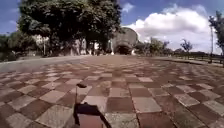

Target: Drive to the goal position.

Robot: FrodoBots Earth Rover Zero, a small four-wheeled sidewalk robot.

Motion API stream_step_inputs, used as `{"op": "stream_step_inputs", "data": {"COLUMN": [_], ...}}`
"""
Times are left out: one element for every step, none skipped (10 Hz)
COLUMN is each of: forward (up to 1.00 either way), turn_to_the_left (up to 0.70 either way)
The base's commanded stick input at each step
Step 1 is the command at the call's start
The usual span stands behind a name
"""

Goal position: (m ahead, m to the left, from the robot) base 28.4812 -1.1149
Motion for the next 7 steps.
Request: {"op": "stream_step_inputs", "data": {"forward": [1.0,1.0,1.0,1.0,1.0,1.0,1.0], "turn_to_the_left": [0.0,0.0,0.0,0.0,0.0,0.0,0.0]}}
